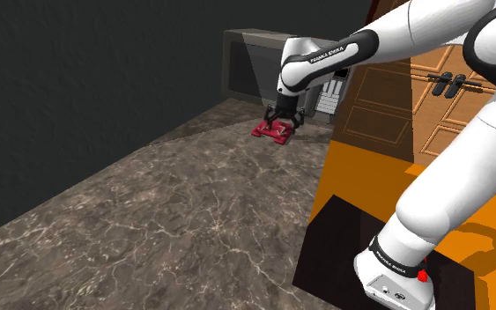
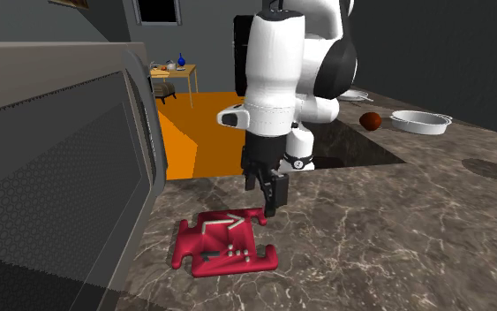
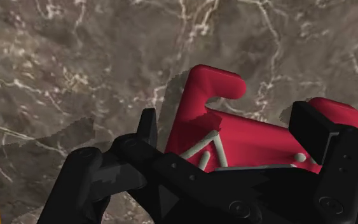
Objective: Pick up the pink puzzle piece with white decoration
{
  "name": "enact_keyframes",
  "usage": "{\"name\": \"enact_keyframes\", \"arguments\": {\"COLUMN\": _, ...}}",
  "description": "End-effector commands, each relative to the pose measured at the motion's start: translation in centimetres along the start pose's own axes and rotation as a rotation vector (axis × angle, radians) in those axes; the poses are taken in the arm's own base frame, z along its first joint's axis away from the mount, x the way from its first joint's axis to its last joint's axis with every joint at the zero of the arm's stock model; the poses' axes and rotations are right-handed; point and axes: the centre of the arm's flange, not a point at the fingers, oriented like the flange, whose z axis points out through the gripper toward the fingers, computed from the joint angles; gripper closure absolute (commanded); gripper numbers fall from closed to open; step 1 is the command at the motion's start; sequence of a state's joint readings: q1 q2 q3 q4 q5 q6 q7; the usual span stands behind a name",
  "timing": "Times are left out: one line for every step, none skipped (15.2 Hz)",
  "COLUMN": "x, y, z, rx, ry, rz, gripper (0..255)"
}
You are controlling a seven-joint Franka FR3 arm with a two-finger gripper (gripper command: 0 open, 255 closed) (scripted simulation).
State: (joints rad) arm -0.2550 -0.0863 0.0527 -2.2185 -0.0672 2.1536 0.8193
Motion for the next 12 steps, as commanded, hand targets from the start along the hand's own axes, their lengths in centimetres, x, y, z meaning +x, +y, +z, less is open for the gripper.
{"name": "enact_keyframes", "arguments": {"x": 0.3, "y": -0.2, "z": 1.0, "rx": 0.002, "ry": 0.002, "rz": 0.013, "gripper": 0}}
{"name": "enact_keyframes", "arguments": {"x": 0.3, "y": -0.2, "z": 1.5, "rx": 0.002, "ry": 0.002, "rz": 0.013, "gripper": 0}}
{"name": "enact_keyframes", "arguments": {"x": 0.3, "y": -0.2, "z": 2.1, "rx": 0.002, "ry": 0.002, "rz": 0.013, "gripper": 0}}
{"name": "enact_keyframes", "arguments": {"x": 0.3, "y": -0.2, "z": 2.6, "rx": 0.002, "ry": 0.002, "rz": 0.013, "gripper": 0}}
{"name": "enact_keyframes", "arguments": {"x": 0.2, "y": -0.2, "z": 3.1, "rx": 0.002, "ry": 0.002, "rz": 0.013, "gripper": 0}}
{"name": "enact_keyframes", "arguments": {"x": 0.2, "y": -0.2, "z": 4.0, "rx": 0.002, "ry": 0.002, "rz": 0.013, "gripper": 0}}
{"name": "enact_keyframes", "arguments": {"x": 0.2, "y": -0.2, "z": 4.0, "rx": 0.002, "ry": 0.002, "rz": 0.013, "gripper": 0}}
{"name": "enact_keyframes", "arguments": {"x": 0.2, "y": -0.2, "z": 4.0, "rx": 0.002, "ry": 0.002, "rz": 0.013, "gripper": 0}}
{"name": "enact_keyframes", "arguments": {"x": 0.1, "y": -0.3, "z": 3.9, "rx": 0.002, "ry": 0.002, "rz": 0.013, "gripper": 255}}
{"name": "enact_keyframes", "arguments": {"x": 0.1, "y": -0.3, "z": 3.9, "rx": 0.002, "ry": 0.002, "rz": 0.013, "gripper": 255}}
{"name": "enact_keyframes", "arguments": {"x": 0.1, "y": -0.3, "z": 3.9, "rx": 0.002, "ry": 0.002, "rz": 0.013, "gripper": 255}}
{"name": "enact_keyframes", "arguments": {"x": 0.1, "y": -0.3, "z": 3.9, "rx": 0.002, "ry": 0.002, "rz": 0.013, "gripper": 255}}
